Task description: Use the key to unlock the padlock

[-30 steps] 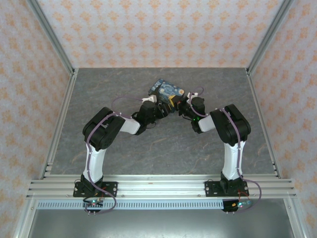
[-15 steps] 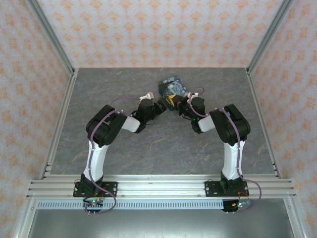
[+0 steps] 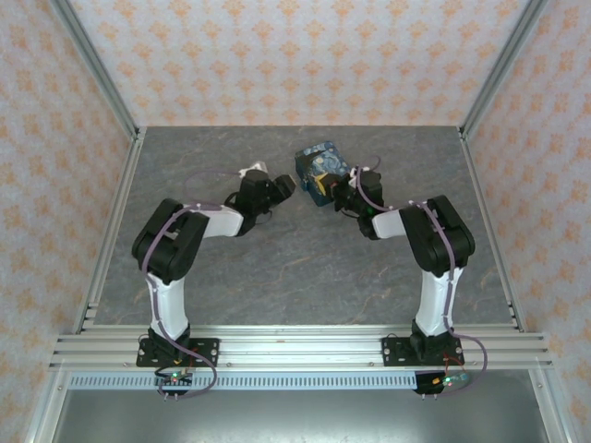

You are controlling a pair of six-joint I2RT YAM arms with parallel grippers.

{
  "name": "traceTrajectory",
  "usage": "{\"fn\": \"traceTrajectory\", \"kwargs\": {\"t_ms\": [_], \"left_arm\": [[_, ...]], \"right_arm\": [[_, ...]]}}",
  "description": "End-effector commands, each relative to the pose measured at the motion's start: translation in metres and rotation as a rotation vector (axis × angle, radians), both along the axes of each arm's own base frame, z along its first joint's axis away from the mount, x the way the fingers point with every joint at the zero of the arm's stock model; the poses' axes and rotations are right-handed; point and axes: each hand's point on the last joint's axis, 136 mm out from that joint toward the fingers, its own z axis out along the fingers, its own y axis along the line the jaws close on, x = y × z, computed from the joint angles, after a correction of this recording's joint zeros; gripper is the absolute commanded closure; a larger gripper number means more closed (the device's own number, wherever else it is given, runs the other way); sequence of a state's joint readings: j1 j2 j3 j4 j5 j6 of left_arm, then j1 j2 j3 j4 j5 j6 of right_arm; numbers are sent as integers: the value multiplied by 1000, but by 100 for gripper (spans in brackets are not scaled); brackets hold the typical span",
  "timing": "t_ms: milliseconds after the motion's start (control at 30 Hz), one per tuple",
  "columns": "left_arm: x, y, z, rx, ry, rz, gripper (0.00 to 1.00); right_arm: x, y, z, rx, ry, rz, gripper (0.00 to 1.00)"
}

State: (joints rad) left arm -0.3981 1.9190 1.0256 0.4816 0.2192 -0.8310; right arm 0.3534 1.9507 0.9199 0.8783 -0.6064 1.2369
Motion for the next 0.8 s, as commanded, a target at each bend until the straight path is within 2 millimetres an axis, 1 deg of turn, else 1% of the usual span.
{"fn": "traceTrajectory", "kwargs": {"t_ms": [0, 100, 200, 433, 600, 633, 667, 767], "left_arm": [[2, 16, 31, 171, -12, -21, 35], [3, 25, 47, 254, -5, -32, 35], [5, 32, 57, 319, 6, -41, 33], [12, 45, 69, 317, 42, -36, 33], [11, 47, 76, 341, 35, -51, 33], [12, 46, 77, 345, 34, -58, 33], [12, 47, 76, 349, 35, -57, 33], [16, 47, 76, 349, 38, -63, 33]], "right_arm": [[16, -8, 37, -49, -46, -4, 100], [37, -14, 37, -61, -42, -26, 100], [64, -25, 32, -57, -32, -71, 100], [127, -48, 14, -114, 1, -145, 100], [166, -62, 0, -156, 33, -173, 100], [172, -64, -6, -167, 49, -176, 100], [178, -65, -6, -175, 51, -176, 100], [192, -58, -15, -199, 77, -143, 100]]}}
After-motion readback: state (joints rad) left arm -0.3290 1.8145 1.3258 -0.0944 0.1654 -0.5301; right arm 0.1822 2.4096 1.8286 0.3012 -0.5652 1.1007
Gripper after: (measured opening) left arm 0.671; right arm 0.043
